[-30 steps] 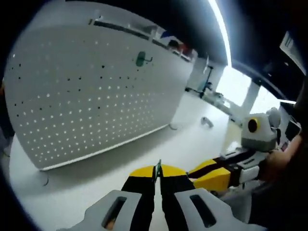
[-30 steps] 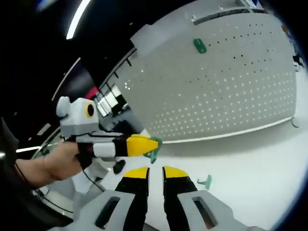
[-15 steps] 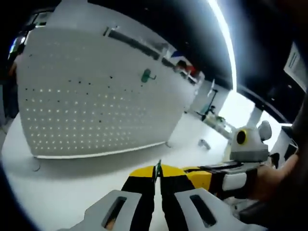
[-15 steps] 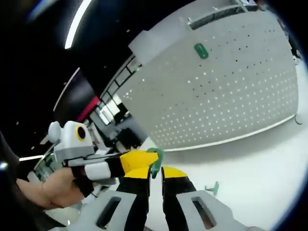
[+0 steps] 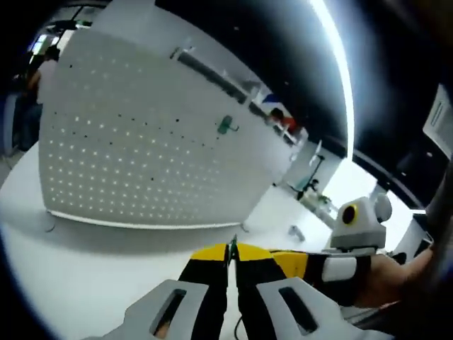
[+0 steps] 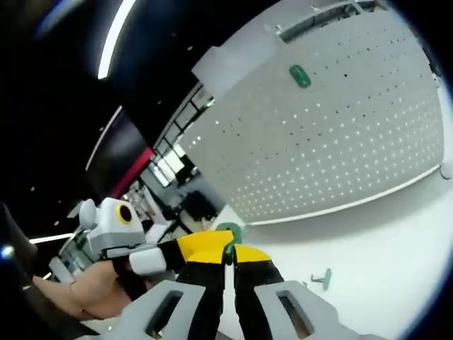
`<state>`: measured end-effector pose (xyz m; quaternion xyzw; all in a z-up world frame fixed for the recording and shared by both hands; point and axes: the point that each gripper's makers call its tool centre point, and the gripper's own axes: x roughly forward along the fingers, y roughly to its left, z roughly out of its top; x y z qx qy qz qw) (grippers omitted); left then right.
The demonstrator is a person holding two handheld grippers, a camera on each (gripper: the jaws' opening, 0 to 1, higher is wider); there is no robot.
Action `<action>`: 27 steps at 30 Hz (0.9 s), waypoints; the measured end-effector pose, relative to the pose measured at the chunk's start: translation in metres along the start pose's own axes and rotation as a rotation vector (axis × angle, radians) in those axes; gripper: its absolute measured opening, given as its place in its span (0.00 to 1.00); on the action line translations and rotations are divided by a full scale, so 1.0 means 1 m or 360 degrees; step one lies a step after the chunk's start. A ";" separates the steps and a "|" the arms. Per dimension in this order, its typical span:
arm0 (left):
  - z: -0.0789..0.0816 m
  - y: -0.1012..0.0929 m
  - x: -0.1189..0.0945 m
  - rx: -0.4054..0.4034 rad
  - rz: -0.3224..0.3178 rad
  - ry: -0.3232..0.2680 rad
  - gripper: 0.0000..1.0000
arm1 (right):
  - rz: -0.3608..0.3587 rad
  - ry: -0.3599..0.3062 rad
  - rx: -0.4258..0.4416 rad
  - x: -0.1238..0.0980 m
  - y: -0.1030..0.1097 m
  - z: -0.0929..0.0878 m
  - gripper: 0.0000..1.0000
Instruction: Insert the hook assembly into the mounting plate slot until the hook locks in place.
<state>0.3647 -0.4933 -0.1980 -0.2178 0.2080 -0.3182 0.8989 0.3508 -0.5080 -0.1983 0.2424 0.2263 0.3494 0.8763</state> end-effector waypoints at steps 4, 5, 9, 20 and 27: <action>0.002 0.001 -0.003 -0.0034 0.0011 -0.0031 0.02 | 0.0007 0.0007 -0.0004 0.001 0.003 0.000 0.01; 0.002 0.001 -0.003 -0.0037 0.0010 -0.0032 0.02 | 0.0010 0.0010 -0.0014 0.001 0.004 0.000 0.01; 0.002 -0.001 -0.006 -0.0060 -0.0012 -0.0040 0.02 | 0.0015 0.0017 -0.0109 -0.001 0.008 0.000 0.00; 0.006 -0.008 -0.009 0.0143 -0.0080 -0.0061 0.04 | 0.0033 0.0032 -0.0177 -0.003 0.010 0.004 0.00; 0.007 0.007 -0.015 0.0232 -0.0013 -0.0030 0.17 | 0.0015 0.0024 -0.0250 0.000 0.009 0.005 0.00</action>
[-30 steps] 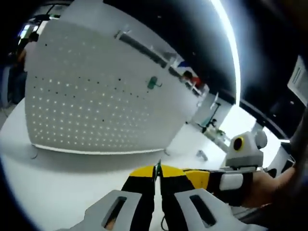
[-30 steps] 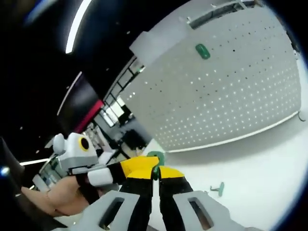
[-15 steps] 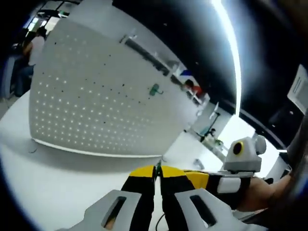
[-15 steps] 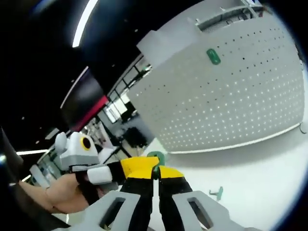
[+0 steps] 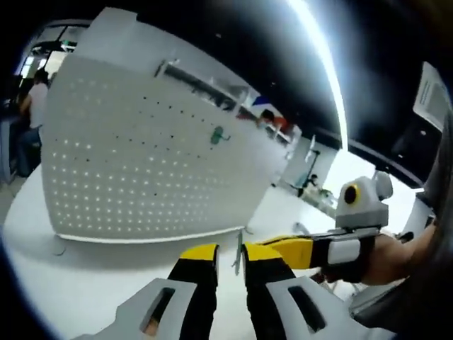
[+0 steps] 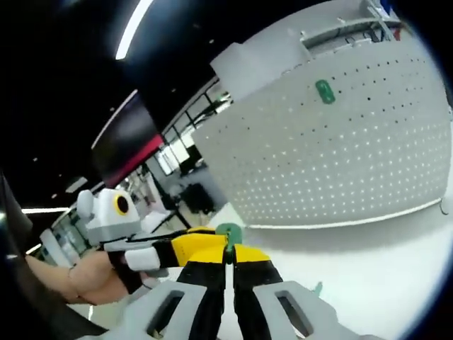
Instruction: Insert the hook assembly into the mounting plate slot until the hook locks in place.
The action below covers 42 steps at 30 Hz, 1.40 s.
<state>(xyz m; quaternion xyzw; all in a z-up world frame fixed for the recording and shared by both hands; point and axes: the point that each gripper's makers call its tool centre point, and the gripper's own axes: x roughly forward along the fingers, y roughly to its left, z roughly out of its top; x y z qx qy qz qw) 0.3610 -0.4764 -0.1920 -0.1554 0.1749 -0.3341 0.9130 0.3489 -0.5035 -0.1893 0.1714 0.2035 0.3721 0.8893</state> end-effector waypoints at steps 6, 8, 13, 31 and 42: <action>0.005 0.007 -0.004 0.0033 0.0026 0.0004 0.28 | -0.0025 -0.0006 -0.0027 0.002 -0.005 0.004 0.00; 0.006 0.010 -0.006 0.0068 0.0045 0.0013 0.33 | -0.0031 -0.0010 -0.0030 0.002 -0.006 0.006 0.00; 0.012 0.014 -0.010 0.0106 0.0069 0.0001 0.47 | -0.0056 -0.0030 -0.0089 0.003 -0.010 0.013 0.00; 0.011 -0.001 -0.011 0.0098 0.0015 0.0065 0.84 | -0.0203 -0.0126 -0.0399 0.007 -0.028 0.047 0.00; 0.008 0.007 -0.013 0.0058 0.0102 0.0071 1.00 | -0.0296 -0.0208 -0.0458 0.005 -0.046 0.068 0.00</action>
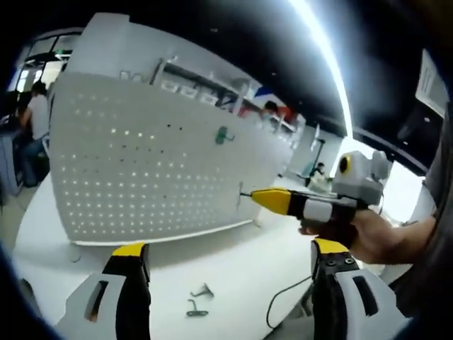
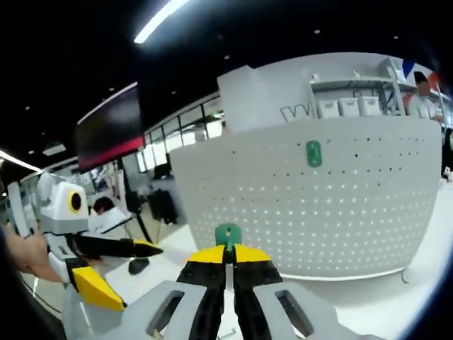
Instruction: Insert the hook assembly into the mounting plate slot until the hook locks in place.
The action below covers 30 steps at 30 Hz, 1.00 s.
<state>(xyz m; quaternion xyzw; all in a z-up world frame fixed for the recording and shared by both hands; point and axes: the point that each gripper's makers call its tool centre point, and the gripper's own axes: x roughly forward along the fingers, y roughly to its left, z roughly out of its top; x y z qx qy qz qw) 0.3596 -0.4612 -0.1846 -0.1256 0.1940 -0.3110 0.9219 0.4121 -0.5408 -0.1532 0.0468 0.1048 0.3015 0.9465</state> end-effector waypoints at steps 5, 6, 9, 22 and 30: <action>0.002 -0.003 -0.001 -0.0008 -0.0017 -0.0010 1.00 | -0.0065 -0.0051 -0.0020 0.001 -0.013 0.010 0.00; 0.002 -0.004 -0.001 -0.0009 -0.0017 -0.0012 1.00 | -0.0080 -0.0060 -0.0034 0.002 -0.016 0.012 0.00; 0.004 -0.004 -0.001 -0.0014 -0.0019 -0.0021 1.00 | -0.0112 -0.0082 -0.0044 0.004 -0.026 0.018 0.00; 0.017 -0.018 -0.006 -0.0009 -0.0067 -0.0078 1.00 | -0.0303 -0.0234 -0.0052 0.015 -0.076 0.056 0.00; 0.012 -0.018 -0.003 -0.0034 -0.0080 -0.0048 1.00 | -0.0391 -0.0300 -0.0068 0.016 -0.096 0.070 0.00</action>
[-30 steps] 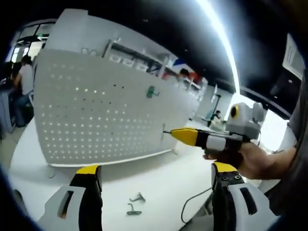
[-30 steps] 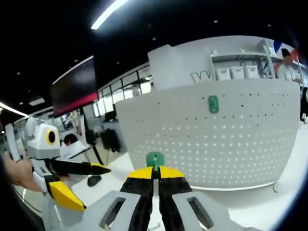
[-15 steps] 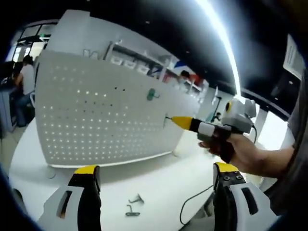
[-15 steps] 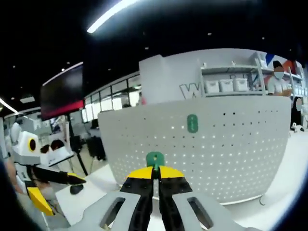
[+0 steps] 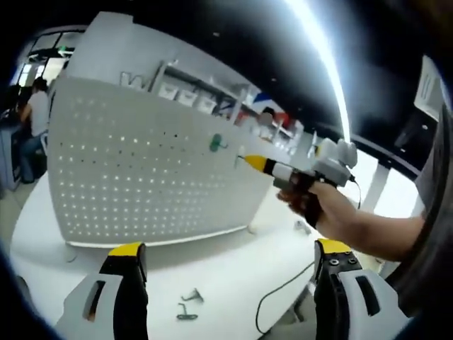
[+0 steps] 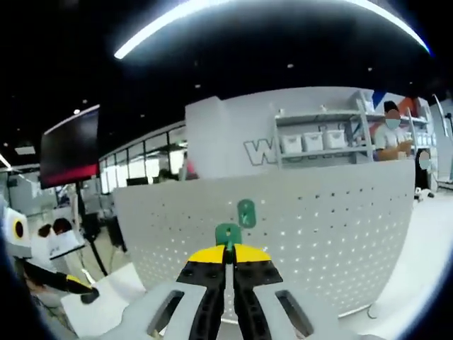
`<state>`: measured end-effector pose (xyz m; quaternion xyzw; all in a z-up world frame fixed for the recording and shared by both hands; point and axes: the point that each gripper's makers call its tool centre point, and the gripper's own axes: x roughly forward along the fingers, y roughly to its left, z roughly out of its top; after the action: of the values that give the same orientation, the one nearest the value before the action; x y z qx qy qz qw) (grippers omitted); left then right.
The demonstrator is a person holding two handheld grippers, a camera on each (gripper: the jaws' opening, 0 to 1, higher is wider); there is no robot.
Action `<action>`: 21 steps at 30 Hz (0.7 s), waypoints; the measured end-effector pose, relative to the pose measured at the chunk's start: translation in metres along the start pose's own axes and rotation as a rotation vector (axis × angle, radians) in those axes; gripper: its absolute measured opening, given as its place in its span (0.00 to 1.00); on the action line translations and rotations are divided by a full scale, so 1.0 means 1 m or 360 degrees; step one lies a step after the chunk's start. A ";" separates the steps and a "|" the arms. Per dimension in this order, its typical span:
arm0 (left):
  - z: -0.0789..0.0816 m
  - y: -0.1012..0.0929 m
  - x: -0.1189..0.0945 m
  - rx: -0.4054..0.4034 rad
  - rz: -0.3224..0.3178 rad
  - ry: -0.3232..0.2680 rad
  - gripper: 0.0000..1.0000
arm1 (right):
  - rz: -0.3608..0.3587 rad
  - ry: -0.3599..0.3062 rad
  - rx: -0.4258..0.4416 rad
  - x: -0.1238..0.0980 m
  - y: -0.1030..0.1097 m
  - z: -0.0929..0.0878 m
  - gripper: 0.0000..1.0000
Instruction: Insert the hook assembly into the mounting plate slot until the hook locks in place.
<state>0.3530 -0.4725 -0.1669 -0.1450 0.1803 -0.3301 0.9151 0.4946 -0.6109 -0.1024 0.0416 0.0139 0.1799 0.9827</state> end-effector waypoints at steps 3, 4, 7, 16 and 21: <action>-0.003 0.002 0.001 -0.0007 0.0000 0.0017 1.00 | -0.0020 -0.0008 -0.0011 0.004 -0.007 0.002 0.00; -0.004 0.002 0.001 -0.0022 -0.0004 0.0023 1.00 | -0.0030 -0.0017 -0.0007 0.006 -0.010 0.004 0.00; -0.004 0.003 0.000 -0.0062 -0.0007 0.0013 1.00 | -0.0054 -0.0016 -0.0056 0.012 -0.018 0.002 0.00; -0.004 0.002 0.004 -0.0061 0.0000 0.0018 0.99 | -0.0109 -0.0036 -0.0082 0.029 -0.036 0.005 0.00; -0.006 0.002 0.006 -0.0058 0.0000 0.0030 0.99 | -0.0133 -0.0075 -0.0111 0.037 -0.043 0.016 0.00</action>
<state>0.3562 -0.4761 -0.1740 -0.1586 0.1950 -0.3282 0.9106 0.5450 -0.6389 -0.0911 0.0110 -0.0138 0.1382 0.9903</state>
